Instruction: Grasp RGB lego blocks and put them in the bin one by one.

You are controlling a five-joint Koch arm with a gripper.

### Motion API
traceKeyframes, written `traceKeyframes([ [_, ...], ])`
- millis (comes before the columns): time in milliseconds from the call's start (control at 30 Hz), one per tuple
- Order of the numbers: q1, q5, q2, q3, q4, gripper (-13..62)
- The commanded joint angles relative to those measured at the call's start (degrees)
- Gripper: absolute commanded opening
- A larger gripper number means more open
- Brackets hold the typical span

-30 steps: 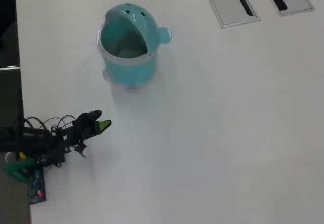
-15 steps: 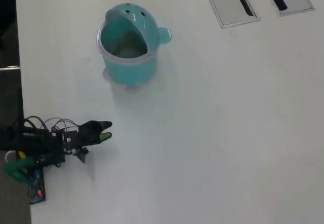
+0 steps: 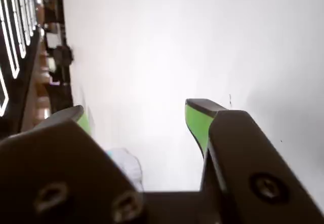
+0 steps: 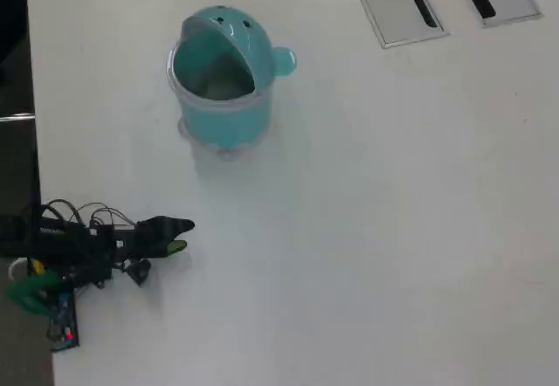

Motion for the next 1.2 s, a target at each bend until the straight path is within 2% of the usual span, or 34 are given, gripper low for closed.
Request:
traceKeyframes([
  [0, -0.1, 0.0, 3.6, 4.6, 0.5, 34.8],
  [400, -0.8, 2.0, 3.4, 4.6, 2.9, 34.5],
  [600, -1.2, 9.0, 3.4, 4.6, 3.5, 34.3],
  [1167, -1.7, 15.6, 3.4, 4.6, 3.7, 34.3],
])
